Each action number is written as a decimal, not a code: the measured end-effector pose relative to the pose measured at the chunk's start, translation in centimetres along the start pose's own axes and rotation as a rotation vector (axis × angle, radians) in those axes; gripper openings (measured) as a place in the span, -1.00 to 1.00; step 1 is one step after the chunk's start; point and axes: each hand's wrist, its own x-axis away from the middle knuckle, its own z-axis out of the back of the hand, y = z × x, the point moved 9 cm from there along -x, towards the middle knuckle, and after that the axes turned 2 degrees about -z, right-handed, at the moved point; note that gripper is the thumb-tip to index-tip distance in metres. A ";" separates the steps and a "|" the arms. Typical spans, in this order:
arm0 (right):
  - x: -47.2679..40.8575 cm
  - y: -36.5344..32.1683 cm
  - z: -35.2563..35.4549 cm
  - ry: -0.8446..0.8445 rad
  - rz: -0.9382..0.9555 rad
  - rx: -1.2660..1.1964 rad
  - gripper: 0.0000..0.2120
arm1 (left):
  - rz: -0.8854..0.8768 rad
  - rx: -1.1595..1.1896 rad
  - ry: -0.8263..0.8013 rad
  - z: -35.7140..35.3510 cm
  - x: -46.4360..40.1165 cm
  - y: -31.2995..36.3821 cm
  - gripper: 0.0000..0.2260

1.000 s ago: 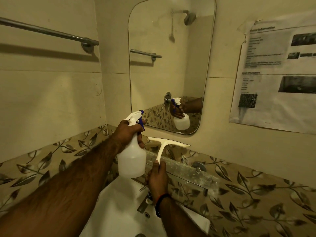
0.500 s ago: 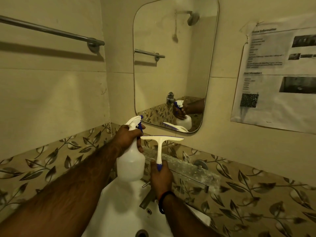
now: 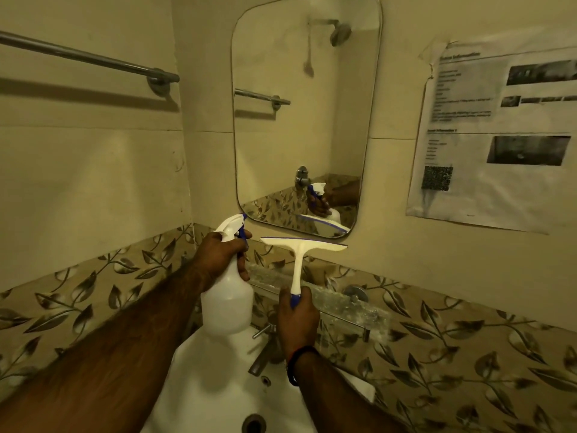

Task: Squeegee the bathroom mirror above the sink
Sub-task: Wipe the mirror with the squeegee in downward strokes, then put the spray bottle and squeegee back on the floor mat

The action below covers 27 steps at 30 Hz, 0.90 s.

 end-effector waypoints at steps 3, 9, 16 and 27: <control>0.0 0.4 2.6 0.068 0.010 -0.004 -0.81 | -0.005 -0.016 -0.027 -1.6 0.1 -0.3 -0.78; -0.3 0.7 9.5 0.207 0.004 0.012 -0.84 | -0.055 -0.010 -0.132 -8.6 1.0 0.8 -0.78; 0.0 0.8 19.8 0.374 -0.011 0.041 -0.85 | -0.069 0.112 -0.339 -20.0 3.5 2.2 -0.75; 2.9 1.6 36.8 0.655 -0.026 0.115 -0.74 | -0.080 0.159 -0.630 -36.5 10.2 3.6 -0.71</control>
